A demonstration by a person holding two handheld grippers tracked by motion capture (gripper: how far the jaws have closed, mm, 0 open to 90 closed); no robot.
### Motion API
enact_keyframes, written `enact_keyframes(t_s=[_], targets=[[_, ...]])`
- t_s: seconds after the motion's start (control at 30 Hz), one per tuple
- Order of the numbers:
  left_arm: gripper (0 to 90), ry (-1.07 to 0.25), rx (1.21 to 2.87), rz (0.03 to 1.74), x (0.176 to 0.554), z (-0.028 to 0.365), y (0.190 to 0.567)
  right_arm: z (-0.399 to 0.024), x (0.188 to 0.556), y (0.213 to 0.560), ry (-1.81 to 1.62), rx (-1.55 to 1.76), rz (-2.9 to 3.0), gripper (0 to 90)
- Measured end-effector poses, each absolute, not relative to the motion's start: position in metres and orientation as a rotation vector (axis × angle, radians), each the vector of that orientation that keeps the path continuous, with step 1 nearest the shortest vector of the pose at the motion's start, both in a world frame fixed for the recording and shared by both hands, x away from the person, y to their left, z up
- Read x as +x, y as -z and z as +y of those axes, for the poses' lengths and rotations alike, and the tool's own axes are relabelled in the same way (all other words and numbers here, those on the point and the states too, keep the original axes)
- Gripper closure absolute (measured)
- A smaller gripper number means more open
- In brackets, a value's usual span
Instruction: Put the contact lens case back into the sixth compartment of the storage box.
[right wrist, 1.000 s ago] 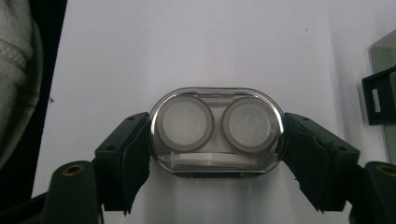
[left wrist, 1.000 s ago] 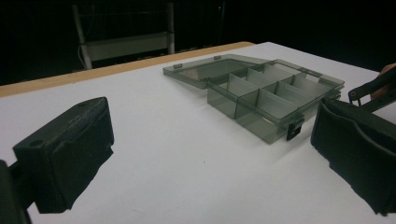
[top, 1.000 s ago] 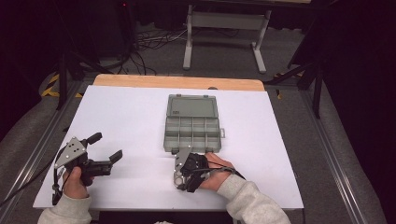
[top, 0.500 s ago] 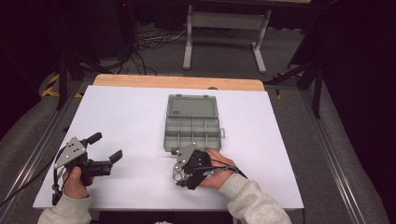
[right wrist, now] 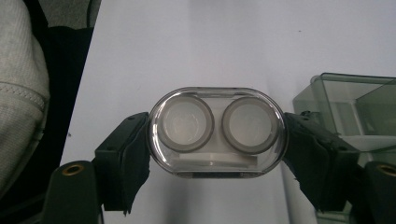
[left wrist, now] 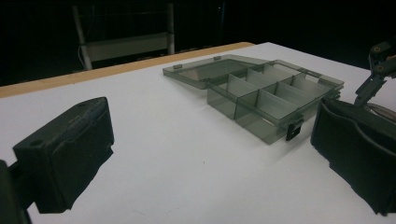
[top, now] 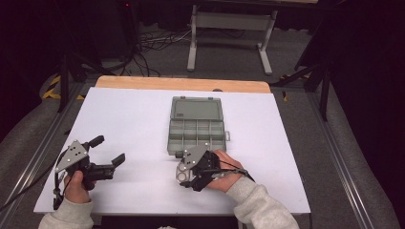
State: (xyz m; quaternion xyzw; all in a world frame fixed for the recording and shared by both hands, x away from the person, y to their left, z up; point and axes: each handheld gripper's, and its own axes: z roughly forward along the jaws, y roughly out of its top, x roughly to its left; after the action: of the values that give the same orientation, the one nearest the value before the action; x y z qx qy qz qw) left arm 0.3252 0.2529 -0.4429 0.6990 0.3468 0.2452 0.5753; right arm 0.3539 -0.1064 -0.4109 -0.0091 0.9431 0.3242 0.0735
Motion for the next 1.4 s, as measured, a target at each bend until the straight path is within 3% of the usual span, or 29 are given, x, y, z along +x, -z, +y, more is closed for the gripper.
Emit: enact_keyframes(t_s=[1.4], targets=[[0.2,-0.569,1.631,0.810,0.325,0.253,0.443,-0.124,0.373,0.373,-1.069,0.044,2.671,26.5]])
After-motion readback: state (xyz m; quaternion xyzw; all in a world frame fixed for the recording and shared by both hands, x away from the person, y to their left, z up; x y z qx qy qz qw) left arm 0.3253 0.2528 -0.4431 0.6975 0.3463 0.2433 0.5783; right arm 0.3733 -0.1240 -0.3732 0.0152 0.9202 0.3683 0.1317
